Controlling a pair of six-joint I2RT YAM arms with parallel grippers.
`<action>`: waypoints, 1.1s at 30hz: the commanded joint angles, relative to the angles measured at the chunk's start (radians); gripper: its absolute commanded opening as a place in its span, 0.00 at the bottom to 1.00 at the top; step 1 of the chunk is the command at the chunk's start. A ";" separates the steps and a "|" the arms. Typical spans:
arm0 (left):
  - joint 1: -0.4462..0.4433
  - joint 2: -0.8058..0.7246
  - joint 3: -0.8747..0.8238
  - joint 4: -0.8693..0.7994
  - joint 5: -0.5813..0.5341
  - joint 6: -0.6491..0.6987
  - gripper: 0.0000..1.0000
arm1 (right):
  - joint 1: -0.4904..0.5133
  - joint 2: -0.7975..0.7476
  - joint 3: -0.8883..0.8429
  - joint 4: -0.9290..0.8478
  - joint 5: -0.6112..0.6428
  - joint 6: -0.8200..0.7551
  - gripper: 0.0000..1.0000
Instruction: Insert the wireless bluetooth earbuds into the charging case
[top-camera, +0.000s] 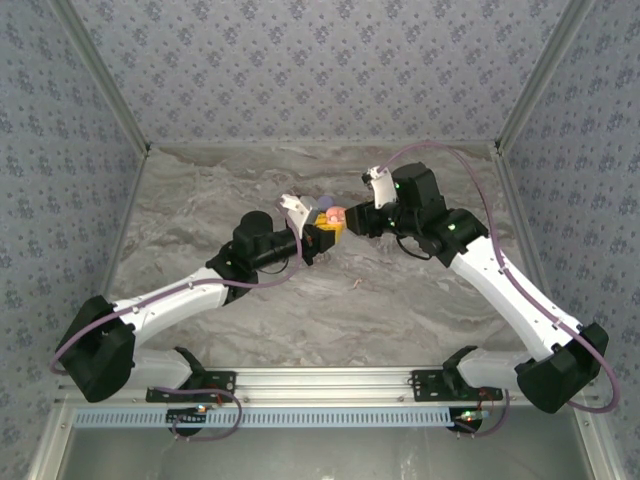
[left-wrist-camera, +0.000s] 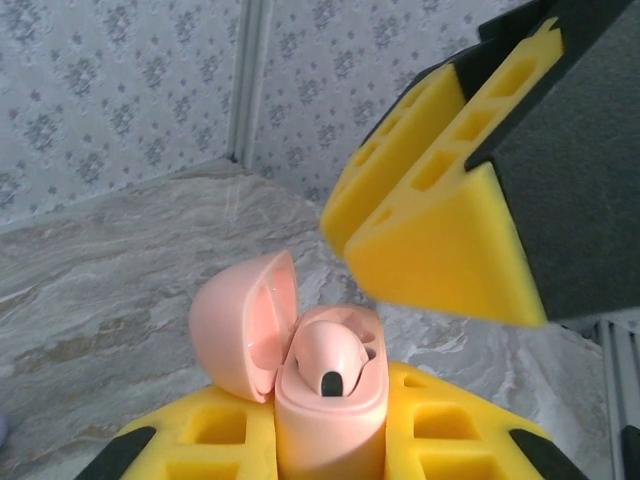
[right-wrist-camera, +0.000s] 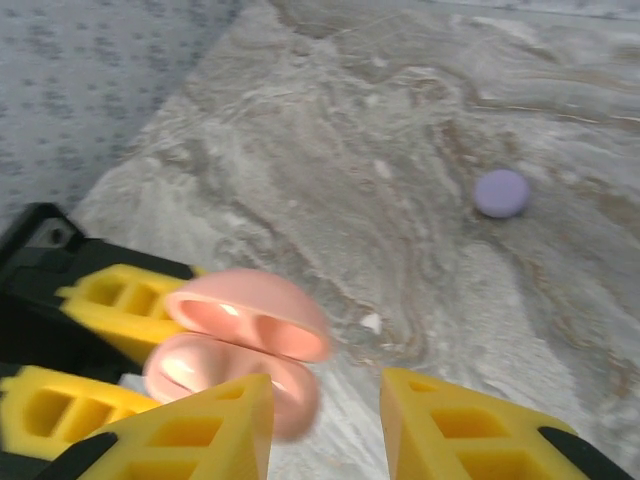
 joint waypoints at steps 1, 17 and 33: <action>-0.006 -0.047 0.020 -0.045 -0.062 0.027 0.13 | -0.020 -0.014 0.021 -0.094 0.167 0.034 0.37; -0.006 -0.154 -0.029 -0.178 -0.124 0.082 0.14 | -0.069 0.053 -0.274 -0.126 0.045 0.167 0.41; -0.006 -0.177 -0.060 -0.170 -0.124 0.077 0.14 | 0.000 0.296 -0.357 0.053 0.016 0.428 0.43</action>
